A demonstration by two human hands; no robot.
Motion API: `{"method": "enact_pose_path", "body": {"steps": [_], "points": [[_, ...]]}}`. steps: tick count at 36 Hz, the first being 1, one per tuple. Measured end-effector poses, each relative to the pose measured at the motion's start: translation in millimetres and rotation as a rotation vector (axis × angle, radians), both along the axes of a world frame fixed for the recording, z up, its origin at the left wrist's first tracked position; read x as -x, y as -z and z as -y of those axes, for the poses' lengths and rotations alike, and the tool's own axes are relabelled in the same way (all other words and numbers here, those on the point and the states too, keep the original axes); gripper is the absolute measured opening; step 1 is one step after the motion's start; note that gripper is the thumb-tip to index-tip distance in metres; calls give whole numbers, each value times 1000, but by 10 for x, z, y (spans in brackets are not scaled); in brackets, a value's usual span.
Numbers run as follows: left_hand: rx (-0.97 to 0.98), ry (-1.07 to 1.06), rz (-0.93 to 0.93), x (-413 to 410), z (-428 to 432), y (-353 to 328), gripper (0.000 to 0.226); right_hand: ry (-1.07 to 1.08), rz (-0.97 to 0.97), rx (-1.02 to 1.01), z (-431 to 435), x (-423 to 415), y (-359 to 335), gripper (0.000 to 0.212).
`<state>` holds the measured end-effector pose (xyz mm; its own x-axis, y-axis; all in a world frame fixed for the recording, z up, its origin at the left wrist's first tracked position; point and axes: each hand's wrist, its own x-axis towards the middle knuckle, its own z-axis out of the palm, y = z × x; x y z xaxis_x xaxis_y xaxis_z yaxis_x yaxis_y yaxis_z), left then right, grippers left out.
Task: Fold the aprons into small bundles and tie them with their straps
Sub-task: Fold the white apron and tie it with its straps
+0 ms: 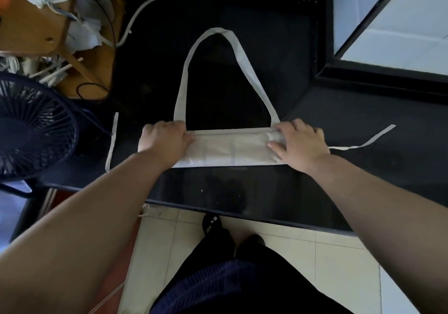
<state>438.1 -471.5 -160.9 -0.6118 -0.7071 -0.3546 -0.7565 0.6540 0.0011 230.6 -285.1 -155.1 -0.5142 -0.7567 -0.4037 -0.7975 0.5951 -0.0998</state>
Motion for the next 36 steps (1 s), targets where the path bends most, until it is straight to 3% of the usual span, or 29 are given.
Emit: {"method": "enact_pose_path", "body": {"steps": [3, 6, 7, 9, 10, 12, 16, 19, 22, 26, 28, 31, 33, 36], "points": [[135, -6, -49, 73, -257, -39, 34, -30, -132, 14, 59, -78, 24, 40], [-98, 176, -316, 89, -640, -13, 46, -82, -217, 124, 101, -287, 65, 28], [-142, 260, -325, 80, -742, 28, 51, -93, -189, 200, 98, -341, 91, 25], [-162, 304, -179, 34, -832, 132, 62, -79, -40, 261, 80, -434, 118, 19], [-150, 281, -104, -5, -821, 203, 63, -60, 19, 238, 78, -465, 126, 27], [-117, 201, -78, -74, -743, 238, 62, -21, 70, 177, 81, -431, 141, 41], [-51, 3, -1, -269, -581, 262, 62, 23, 141, 143, 156, -364, 97, 44], [2, -335, -51, -393, -623, 207, 61, 25, 139, 112, 185, -383, 107, 45], [-35, -817, -377, -283, -780, 117, 73, 32, 133, 82, 197, -382, 109, 50], [-412, -1582, -832, 57, -799, -86, 68, 35, 171, 59, 219, -384, 78, 51], [-596, -1738, -1008, 176, -730, -103, 52, 41, 193, 48, 224, -384, 51, 50], [-735, -1725, -1168, 261, -710, -102, 32, 44, 198, 50, 227, -380, 37, 52], [-612, -1587, -1150, 258, -732, -75, 32, 39, 188, 55, 223, -386, 36, 54], [-161, -861, -889, 119, -792, 37, 25, 22, 164, 60, 216, -391, 58, 57]]}}
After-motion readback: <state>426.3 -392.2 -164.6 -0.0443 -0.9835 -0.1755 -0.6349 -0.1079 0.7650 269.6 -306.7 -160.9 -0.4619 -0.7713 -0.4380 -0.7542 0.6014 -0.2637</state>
